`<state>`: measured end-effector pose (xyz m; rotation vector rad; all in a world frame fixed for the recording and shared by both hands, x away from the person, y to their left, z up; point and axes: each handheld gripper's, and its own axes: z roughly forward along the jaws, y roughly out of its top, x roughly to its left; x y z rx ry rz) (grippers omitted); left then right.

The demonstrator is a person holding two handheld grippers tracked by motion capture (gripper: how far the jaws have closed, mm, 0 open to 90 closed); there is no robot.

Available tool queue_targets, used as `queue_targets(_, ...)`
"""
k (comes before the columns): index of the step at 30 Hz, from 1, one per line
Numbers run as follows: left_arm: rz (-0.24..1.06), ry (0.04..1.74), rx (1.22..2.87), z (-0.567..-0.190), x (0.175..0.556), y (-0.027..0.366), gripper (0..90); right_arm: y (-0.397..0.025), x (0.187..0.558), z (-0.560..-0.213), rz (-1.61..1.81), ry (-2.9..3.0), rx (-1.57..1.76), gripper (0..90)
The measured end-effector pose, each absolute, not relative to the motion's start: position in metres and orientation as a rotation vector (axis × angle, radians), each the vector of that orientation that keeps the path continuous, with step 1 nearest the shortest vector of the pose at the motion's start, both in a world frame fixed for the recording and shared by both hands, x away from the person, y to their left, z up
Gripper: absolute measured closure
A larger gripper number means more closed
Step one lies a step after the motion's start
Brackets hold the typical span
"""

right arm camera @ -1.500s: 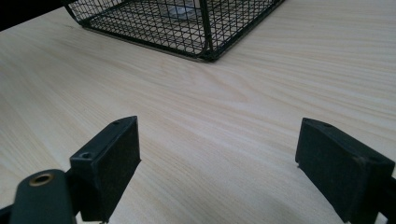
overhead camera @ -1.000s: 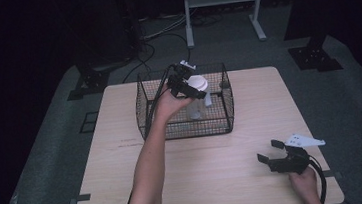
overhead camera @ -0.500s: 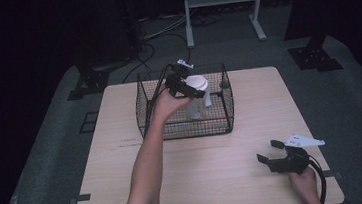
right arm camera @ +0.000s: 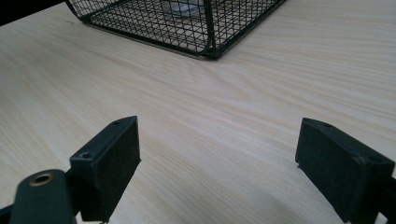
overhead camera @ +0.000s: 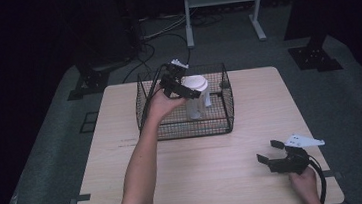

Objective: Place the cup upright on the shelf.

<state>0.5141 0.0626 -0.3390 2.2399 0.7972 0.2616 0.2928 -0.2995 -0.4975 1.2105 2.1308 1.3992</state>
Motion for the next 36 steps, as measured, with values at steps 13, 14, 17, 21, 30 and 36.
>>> queue_targets(13, 0.276, 0.789, 2.245, -0.337, 0.501, 0.077, 0.0, -0.299, 0.293, -0.498, 1.397, 2.129, 1.207, 12.9)
queue_targets(14, 0.274, 0.79, 2.246, -0.337, 0.501, 0.078, 0.0, -0.299, 0.293, -0.498, 1.397, 2.129, 1.207, 12.9)
queue_targets(17, 0.276, 0.8, 2.243, -0.338, 0.499, 0.083, 0.0, -0.299, 0.292, -0.498, 1.395, 2.129, 1.206, 12.9)
queue_targets(21, 0.283, 0.806, 2.237, -0.339, 0.494, 0.092, 0.0, -0.299, 0.292, -0.498, 1.394, 2.129, 1.206, 12.9)
queue_targets(30, 0.307, 0.818, 2.226, -0.339, 0.483, 0.112, 0.0, -0.299, 0.293, -0.498, 1.384, 2.131, 1.206, 12.9)
queue_targets(36, 0.305, 0.821, 2.224, -0.341, 0.475, 0.125, 0.0, -0.299, 0.293, -0.498, 1.382, 2.127, 1.209, 12.9)
